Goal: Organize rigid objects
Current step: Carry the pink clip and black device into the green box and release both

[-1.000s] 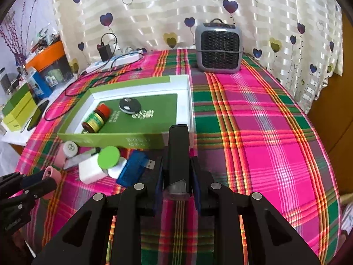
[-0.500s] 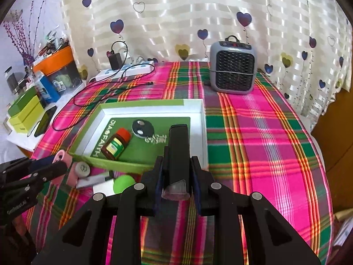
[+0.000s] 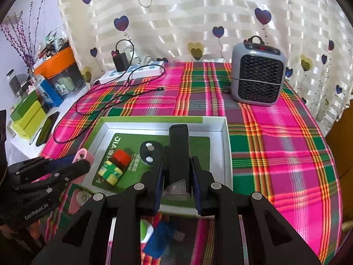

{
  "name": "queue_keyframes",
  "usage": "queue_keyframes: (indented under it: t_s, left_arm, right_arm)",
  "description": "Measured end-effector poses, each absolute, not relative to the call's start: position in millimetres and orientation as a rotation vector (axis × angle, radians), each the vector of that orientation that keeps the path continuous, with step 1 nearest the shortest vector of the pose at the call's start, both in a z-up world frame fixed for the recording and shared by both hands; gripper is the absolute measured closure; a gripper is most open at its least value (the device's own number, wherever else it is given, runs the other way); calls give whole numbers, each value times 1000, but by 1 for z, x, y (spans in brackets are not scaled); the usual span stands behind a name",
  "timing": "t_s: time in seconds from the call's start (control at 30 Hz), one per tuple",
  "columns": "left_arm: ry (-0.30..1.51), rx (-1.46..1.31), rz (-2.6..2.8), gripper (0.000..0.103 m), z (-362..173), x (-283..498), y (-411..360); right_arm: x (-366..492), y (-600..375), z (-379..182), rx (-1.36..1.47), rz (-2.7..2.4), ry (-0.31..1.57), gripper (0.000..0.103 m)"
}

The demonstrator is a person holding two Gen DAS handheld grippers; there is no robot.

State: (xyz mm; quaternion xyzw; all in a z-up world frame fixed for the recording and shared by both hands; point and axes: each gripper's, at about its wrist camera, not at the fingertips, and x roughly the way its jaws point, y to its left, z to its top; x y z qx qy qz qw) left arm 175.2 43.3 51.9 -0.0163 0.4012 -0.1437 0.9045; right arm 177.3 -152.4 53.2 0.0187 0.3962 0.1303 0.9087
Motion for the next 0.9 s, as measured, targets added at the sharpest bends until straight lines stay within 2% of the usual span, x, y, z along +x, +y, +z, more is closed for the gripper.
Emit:
queue_keyframes:
  t_s: [0.5, 0.9]
  left_arm:
    - [902, -45, -273, 81, 28, 223, 47]
    - [907, -49, -271, 81, 22, 231, 50]
  right_arm:
    - [219, -140, 27, 20, 275, 904, 79]
    - [230, -138, 17, 17, 274, 930, 79]
